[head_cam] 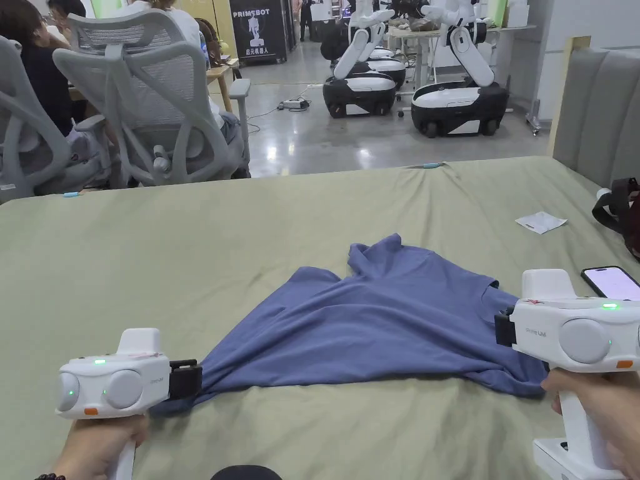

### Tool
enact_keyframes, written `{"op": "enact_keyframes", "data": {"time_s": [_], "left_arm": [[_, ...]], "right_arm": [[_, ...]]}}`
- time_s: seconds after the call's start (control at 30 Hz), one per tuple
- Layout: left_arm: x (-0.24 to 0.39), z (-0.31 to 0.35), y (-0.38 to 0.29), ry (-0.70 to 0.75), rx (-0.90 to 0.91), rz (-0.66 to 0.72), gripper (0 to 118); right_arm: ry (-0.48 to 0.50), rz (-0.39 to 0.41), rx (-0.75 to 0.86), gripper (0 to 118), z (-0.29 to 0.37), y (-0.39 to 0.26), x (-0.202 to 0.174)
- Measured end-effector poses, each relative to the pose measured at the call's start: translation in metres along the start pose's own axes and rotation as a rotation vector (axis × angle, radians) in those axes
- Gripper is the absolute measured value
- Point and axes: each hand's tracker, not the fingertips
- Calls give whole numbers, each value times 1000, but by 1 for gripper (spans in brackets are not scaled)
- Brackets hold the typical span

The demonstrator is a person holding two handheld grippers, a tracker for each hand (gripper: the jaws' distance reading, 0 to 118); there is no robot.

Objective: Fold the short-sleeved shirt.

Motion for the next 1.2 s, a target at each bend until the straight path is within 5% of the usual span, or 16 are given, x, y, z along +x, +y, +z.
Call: {"op": "enact_keyframes", "data": {"time_s": [0.13,0.23,0.27,0.3,0.33,0.4,0.67,0.7,0.73,0.77,0.8,0.9,1.07,1.2], "left_arm": [[-5,-19,-4,-22,-28,38,81],[-4,-30,-4,-41,-68,62,55],[-2,-31,-3,-40,-63,58,40],[0,-30,0,-60,-67,46,9],[3,-28,5,-151,-71,54,2],[10,-30,13,-58,-95,-10,2],[17,-19,64,-99,37,-39,2],[19,-21,70,-92,48,-53,2],[20,-25,74,-92,53,-55,2],[20,-29,77,-96,56,-57,2],[26,-25,77,-101,59,-51,2],[28,-38,79,-115,51,-25,2],[26,-56,75,-118,32,-19,2],[23,-62,69,-117,20,-13,2]], "right_arm": [[0,15,-10,0,-8,4,-2],[5,21,-25,0,-20,7,-5],[5,25,-28,0,-24,8,-7],[8,29,-33,0,-28,10,-9],[13,34,-38,0,-32,11,-12],[30,45,-50,0,-43,18,-16],[87,146,-36,3,-115,102,-28],[77,162,-34,17,-129,121,-30],[83,191,-46,49,-145,137,-31],[88,195,-61,99,-165,151,-32],[101,196,-73,118,-181,162,-31],[115,210,-159,96,-227,190,-26],[34,366,-297,95,-298,180,-27],[17,316,-379,85,-333,165,-17]]}}
